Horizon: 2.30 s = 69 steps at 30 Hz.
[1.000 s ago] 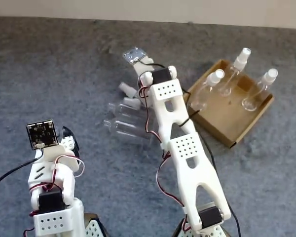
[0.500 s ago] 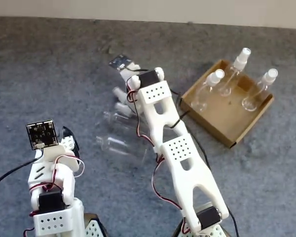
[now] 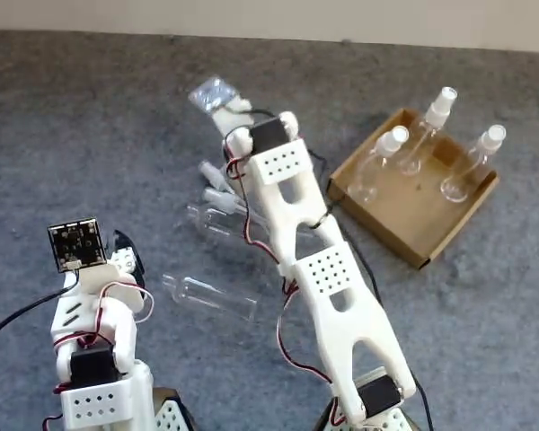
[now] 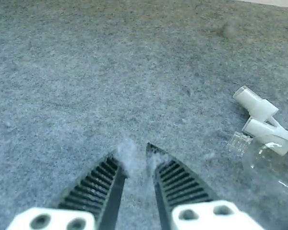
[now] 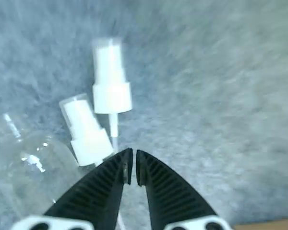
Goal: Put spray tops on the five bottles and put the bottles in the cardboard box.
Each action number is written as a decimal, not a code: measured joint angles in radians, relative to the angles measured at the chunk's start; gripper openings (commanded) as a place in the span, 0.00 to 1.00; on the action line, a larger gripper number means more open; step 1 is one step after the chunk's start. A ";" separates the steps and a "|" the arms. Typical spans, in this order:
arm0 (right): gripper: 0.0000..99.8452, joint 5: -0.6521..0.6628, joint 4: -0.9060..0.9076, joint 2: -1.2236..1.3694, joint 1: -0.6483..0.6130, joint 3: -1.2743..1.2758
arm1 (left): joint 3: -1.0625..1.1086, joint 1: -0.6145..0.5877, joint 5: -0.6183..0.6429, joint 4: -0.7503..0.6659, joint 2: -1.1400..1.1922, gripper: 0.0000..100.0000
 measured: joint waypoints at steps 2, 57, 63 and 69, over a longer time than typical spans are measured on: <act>0.00 0.000 0.000 -0.041 0.006 0.000 | 0.000 0.000 0.000 0.015 0.000 0.00; 0.32 0.353 -0.196 -0.755 -0.193 1.270 | 0.000 0.000 -0.044 0.038 0.000 0.00; 0.32 0.353 -0.227 -0.637 -0.199 1.270 | 0.000 0.000 -0.044 0.038 0.000 0.00; 0.32 0.353 -0.318 -0.588 -0.201 1.270 | 0.000 0.000 -0.044 0.038 0.000 0.00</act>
